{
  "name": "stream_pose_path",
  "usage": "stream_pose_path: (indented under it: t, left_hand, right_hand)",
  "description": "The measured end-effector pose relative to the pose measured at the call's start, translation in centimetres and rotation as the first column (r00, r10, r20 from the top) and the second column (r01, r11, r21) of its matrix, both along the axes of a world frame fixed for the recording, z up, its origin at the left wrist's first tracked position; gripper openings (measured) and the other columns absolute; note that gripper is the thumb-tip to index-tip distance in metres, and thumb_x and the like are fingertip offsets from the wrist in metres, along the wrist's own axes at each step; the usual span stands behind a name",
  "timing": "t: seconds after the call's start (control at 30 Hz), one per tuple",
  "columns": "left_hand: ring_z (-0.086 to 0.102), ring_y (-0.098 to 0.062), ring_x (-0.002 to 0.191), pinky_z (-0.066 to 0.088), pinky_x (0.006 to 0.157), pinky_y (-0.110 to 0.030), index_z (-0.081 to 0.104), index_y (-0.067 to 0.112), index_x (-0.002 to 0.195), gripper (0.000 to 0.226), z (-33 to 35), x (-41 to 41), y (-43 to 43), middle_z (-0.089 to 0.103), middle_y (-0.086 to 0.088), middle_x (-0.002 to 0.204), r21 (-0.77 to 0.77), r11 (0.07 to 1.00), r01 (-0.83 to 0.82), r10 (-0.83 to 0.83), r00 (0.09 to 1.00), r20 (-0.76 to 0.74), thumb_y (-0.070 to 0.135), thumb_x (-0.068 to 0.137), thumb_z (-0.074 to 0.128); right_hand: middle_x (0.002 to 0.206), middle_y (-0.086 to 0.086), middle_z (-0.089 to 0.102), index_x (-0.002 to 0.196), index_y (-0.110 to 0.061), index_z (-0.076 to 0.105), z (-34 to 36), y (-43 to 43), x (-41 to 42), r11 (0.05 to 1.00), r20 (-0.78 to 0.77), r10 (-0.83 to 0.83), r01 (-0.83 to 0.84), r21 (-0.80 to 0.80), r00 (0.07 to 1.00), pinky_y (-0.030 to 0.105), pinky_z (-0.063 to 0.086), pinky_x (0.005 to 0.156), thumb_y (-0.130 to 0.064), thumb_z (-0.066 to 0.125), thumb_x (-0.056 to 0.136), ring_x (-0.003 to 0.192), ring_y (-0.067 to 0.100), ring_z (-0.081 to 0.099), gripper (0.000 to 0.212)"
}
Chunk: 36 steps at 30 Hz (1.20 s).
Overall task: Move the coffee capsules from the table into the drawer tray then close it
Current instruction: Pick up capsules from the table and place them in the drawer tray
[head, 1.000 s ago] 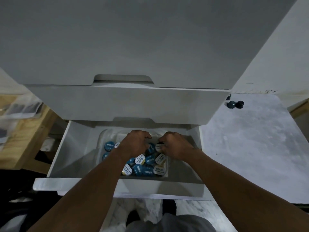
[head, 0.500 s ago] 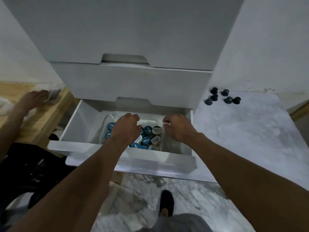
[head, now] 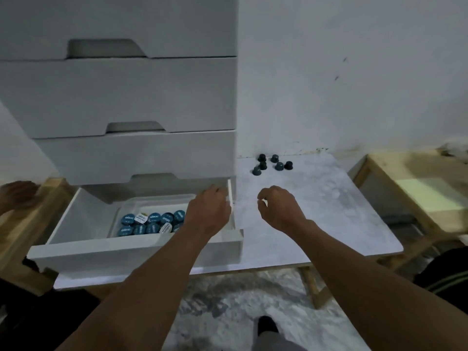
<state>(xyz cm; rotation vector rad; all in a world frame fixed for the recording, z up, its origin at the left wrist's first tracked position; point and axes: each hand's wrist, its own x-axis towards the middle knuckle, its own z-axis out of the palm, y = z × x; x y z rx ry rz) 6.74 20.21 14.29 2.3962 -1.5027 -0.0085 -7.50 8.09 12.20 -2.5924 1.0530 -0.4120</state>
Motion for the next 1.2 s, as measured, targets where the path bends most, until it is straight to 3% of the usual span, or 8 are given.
stream_pose_path:
  t: [0.27,0.63,0.9,1.2]
  left_hand:
    - [0.06,-0.028,0.098,0.05,0.079,-0.04,0.056,0.013,0.114,0.026,-0.6,-6.1,-7.6,0.057,-0.005,0.113,0.038,0.993,0.113,-0.114,0.992,0.047,0.026,0.094,0.044]
    - [0.058,-0.026,0.098,0.046,0.078,-0.036,0.054,0.015,0.116,0.027,-2.5,-12.6,-22.3,0.054,-0.004,0.115,0.127,0.992,-0.007,0.006,1.0,0.008,0.027,0.096,0.041]
    - [0.058,-0.027,0.098,0.046,0.077,-0.036,0.054,0.014,0.115,0.024,-4.0,-11.8,-28.2,0.053,-0.004,0.114,0.208,0.976,-0.066,0.07,0.997,-0.011,0.024,0.096,0.042]
    - [0.062,-0.023,0.096,0.052,0.074,-0.032,0.055,0.015,0.118,0.025,-7.9,-5.2,-34.7,0.057,-0.004,0.112,0.254,0.961,-0.107,0.126,0.99,-0.06,0.016,0.095,0.044]
  right_hand:
    - [0.099,0.009,0.065,0.103,-0.01,0.067,-1.0,-6.2,-5.8,0.998,-0.006,-0.056,0.056,-0.002,0.998,0.034,0.048,0.077,-0.018,0.05,0.09,0.091,0.027,0.06,0.023]
    - [0.101,0.011,0.065,0.102,-0.007,0.066,-2.1,-21.9,-13.0,0.998,-0.124,-0.03,0.036,0.047,0.992,0.037,0.05,0.079,-0.016,0.05,0.088,0.092,0.029,0.06,0.023]
    - [0.109,0.009,0.063,0.113,-0.011,0.064,-3.8,-28.2,-11.3,0.992,-0.143,0.057,-0.04,0.122,0.988,0.032,0.046,0.081,-0.017,0.05,0.09,0.097,0.027,0.06,0.027]
    - [0.109,0.01,0.063,0.113,-0.011,0.063,-7.2,-34.0,-5.2,0.975,-0.21,0.093,-0.047,0.215,0.973,0.033,0.047,0.083,-0.018,0.051,0.09,0.099,0.029,0.06,0.027]
